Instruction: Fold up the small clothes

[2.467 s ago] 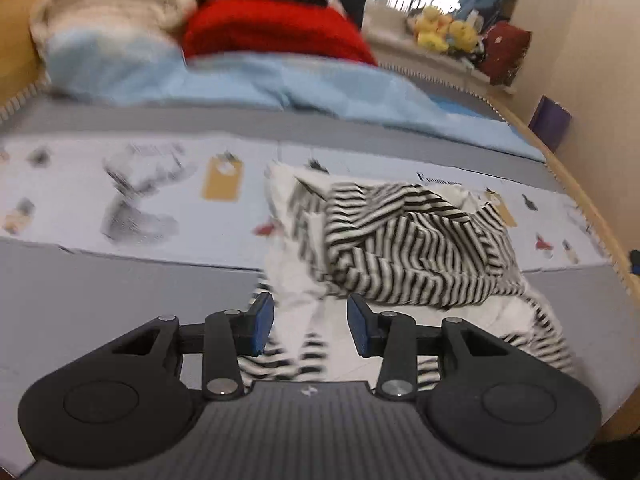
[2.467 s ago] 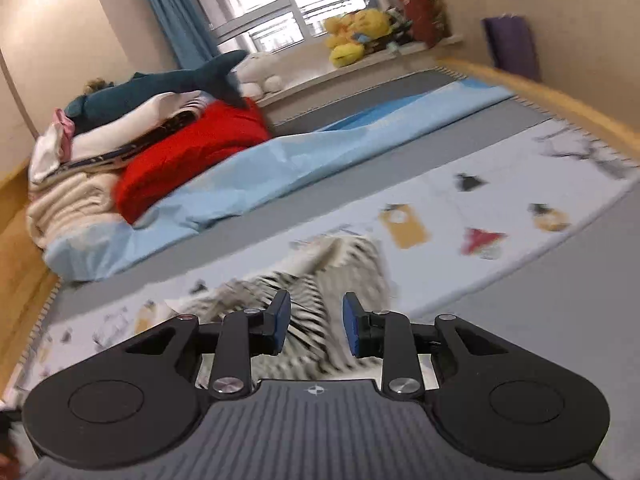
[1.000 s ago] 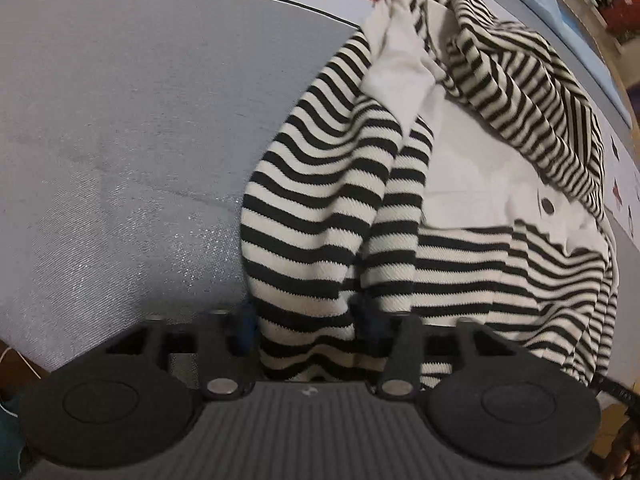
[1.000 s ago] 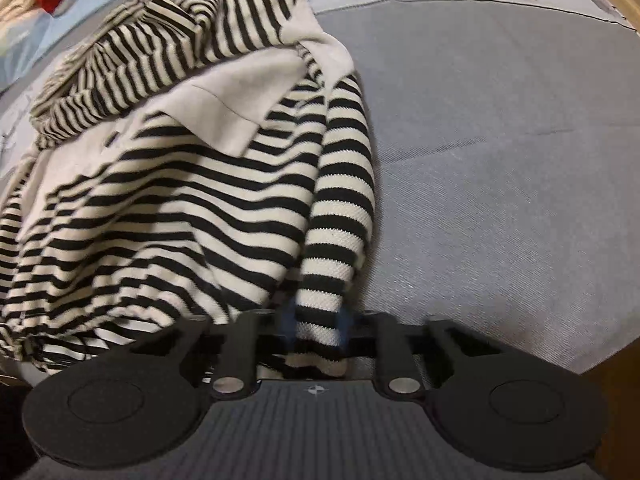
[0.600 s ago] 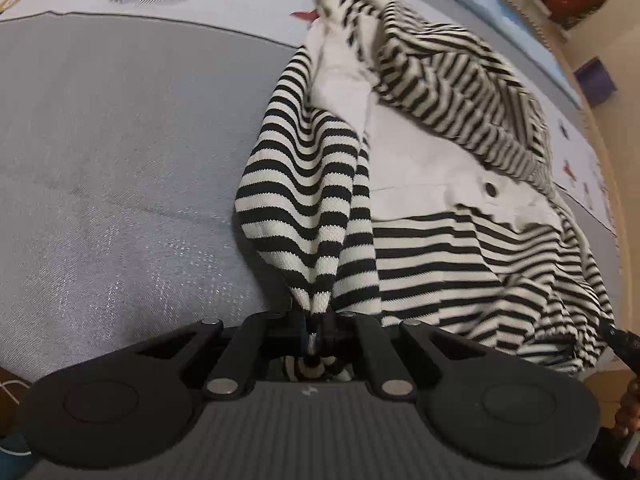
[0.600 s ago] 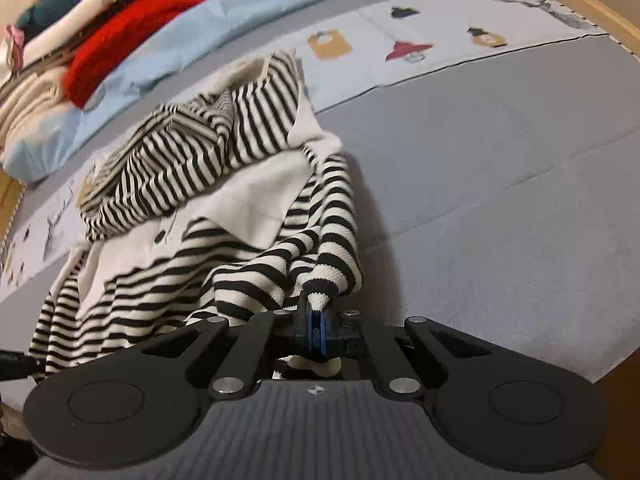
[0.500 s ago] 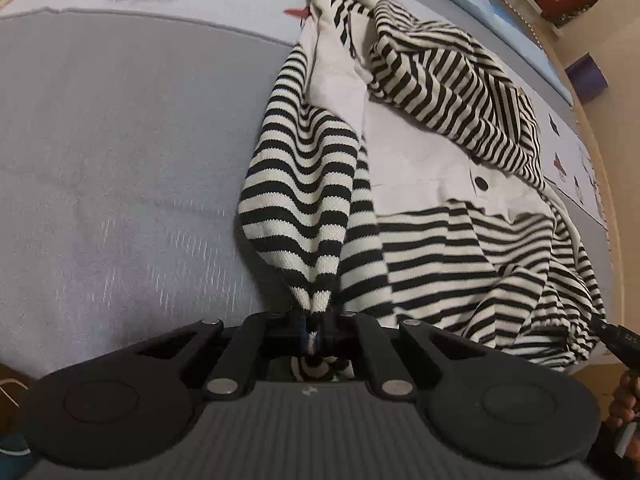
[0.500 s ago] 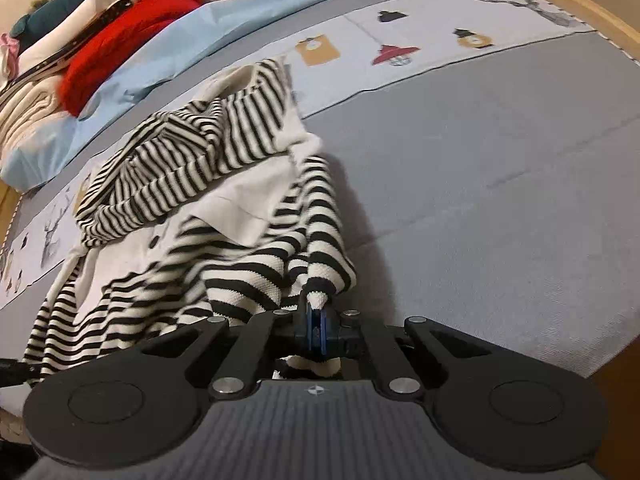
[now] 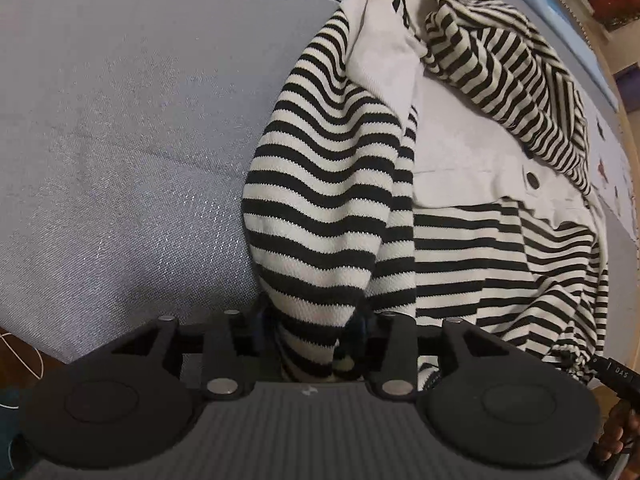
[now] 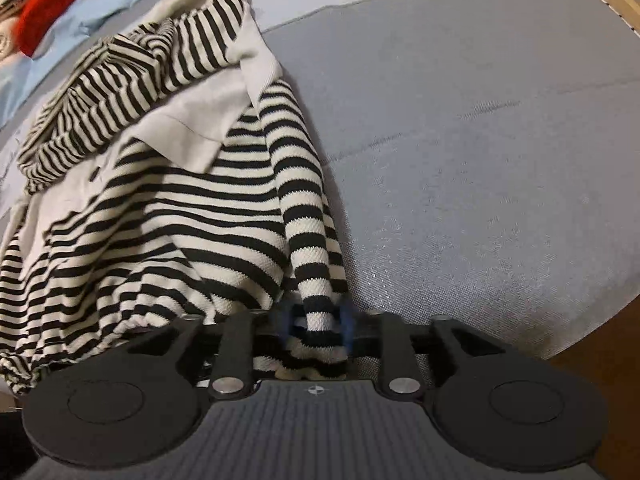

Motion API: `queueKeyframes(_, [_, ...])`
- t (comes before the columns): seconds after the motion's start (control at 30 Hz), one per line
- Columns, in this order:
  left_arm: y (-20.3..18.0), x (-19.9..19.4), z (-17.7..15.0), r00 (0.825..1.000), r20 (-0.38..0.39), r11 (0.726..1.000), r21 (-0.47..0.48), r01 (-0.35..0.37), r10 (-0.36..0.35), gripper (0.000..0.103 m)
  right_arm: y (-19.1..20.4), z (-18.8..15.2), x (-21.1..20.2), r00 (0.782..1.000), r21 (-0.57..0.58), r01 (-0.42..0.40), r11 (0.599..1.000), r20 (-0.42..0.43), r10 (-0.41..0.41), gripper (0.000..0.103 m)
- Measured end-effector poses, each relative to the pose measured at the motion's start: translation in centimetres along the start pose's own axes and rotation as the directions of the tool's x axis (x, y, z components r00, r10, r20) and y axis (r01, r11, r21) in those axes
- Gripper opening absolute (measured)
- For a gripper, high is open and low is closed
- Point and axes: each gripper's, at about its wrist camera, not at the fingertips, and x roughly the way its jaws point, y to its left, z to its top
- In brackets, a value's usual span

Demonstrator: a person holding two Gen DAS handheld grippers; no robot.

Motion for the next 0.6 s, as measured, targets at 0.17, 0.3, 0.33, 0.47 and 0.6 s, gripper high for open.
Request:
queueKeyframes(0.17, [-0.3, 0.3, -0.1, 1.0, 0.0, 1.0, 0.025, -0.009, 0.009, 0.045, 0.5, 0.2, 1.1, 0.999, -0.023, 0.029, 0.999, -0.019, -0.03, 0.043])
queueKeyframes(0.3, [-0.7, 0.4, -0.3, 1.0, 0.005, 0.999, 0.033, -0.009, 0.009, 0.045, 0.3, 0.3, 1.0, 0.999, -0.018, 0.03, 0.999, -0.011, -0.03, 0.044])
queueKeyframes(0.33, [-0.6, 0.4, -0.2, 1.0, 0.006, 1.0, 0.03, -0.008, 0.007, 0.045, 0.2, 0.3, 0.8, 1.0, -0.007, 0.029, 1.0, -0.004, -0.029, 0.044])
queueKeyframes(0.47, [0.1, 0.2, 0.0, 1.0, 0.015, 1.0, -0.007, -0.007, 0.007, 0.045, -0.8, 0.5, 0.3, 0.999, 0.041, 0.032, 0.999, 0.027, -0.033, 0.044])
queueKeyframes(0.6, [-0.2, 0.2, -0.1, 1.0, 0.014, 1.0, 0.001, -0.009, 0.009, 0.044, -1.7, 0.5, 0.2, 0.999, 0.073, 0.022, 0.997, 0.022, -0.024, 0.045])
